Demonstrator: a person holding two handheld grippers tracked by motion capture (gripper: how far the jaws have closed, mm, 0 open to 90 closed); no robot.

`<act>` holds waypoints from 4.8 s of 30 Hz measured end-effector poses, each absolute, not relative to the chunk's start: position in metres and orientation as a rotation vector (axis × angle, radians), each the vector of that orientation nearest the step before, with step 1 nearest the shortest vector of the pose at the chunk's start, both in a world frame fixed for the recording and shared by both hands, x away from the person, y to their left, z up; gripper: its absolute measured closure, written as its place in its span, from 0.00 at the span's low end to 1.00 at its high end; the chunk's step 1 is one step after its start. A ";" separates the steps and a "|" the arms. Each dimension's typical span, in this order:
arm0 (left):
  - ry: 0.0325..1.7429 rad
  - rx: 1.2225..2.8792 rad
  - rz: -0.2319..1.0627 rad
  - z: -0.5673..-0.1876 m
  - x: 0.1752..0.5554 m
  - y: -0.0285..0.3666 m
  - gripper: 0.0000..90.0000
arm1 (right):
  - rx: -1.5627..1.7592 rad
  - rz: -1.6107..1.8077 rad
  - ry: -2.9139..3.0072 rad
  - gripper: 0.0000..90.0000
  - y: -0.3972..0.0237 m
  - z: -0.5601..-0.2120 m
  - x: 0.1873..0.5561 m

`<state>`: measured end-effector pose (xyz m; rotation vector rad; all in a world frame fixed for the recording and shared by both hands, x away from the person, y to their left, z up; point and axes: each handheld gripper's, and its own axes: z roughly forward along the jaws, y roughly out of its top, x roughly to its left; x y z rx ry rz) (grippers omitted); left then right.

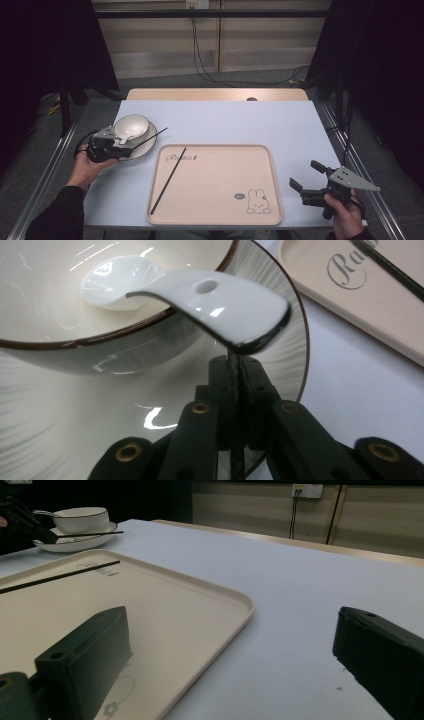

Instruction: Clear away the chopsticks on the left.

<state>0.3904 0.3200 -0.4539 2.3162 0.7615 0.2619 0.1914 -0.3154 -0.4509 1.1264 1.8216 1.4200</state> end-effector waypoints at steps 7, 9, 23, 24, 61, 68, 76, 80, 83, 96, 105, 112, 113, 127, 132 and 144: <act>0.760 2.299 0.202 -0.445 0.385 0.319 0.95 | 1.125 1.421 1.818 0.02 -0.315 -0.451 0.191; 0.758 2.290 0.205 -0.443 0.383 0.319 0.95 | 1.124 1.421 1.818 0.02 -0.315 -0.451 0.191; 0.835 2.167 0.125 -0.427 0.359 0.322 0.95 | 1.121 1.423 1.817 0.02 -0.315 -0.451 0.192; 0.836 2.159 0.122 -0.427 0.357 0.322 0.95 | 1.121 1.424 1.817 0.02 -0.315 -0.450 0.191; 0.997 2.024 0.154 -0.406 0.309 0.268 0.95 | 1.116 1.423 1.819 0.02 -0.315 -0.451 0.192; 0.994 1.998 0.154 -0.402 0.297 0.253 0.95 | 1.115 1.425 1.822 0.02 -0.314 -0.450 0.192; 1.022 1.978 0.208 -0.399 0.285 0.233 0.95 | 1.111 1.425 1.823 0.02 -0.314 -0.450 0.192; 1.041 1.955 0.202 -0.397 0.280 0.223 0.95 | 1.112 1.425 1.822 0.02 -0.314 -0.451 0.192; 1.095 1.921 0.185 -0.397 0.276 0.216 0.95 | 1.111 1.426 1.824 0.02 -0.314 -0.451 0.192; 1.213 1.893 0.220 -0.419 0.264 0.196 0.95 | 1.112 1.427 1.825 0.02 -0.314 -0.451 0.192; 1.263 1.968 0.184 -0.441 0.259 0.180 0.95 | 1.114 1.426 1.825 0.02 -0.313 -0.451 0.192; 1.312 1.981 0.180 -0.445 0.259 0.178 0.95 | 1.112 1.423 1.824 0.02 -0.313 -0.451 0.192; 1.319 1.984 0.176 -0.446 0.259 0.177 0.95 | 1.109 1.423 1.825 0.02 -0.313 -0.451 0.192; 1.362 2.072 0.180 -0.458 0.265 0.169 0.95 | 1.110 1.425 1.826 0.02 -0.313 -0.451 0.191; 1.364 2.085 0.179 -0.461 0.266 0.167 0.95 | 1.110 1.424 1.826 0.02 -0.313 -0.451 0.192; 1.363 2.093 0.199 -0.461 0.267 0.166 0.95 | 1.109 1.425 1.827 0.02 -0.313 -0.451 0.192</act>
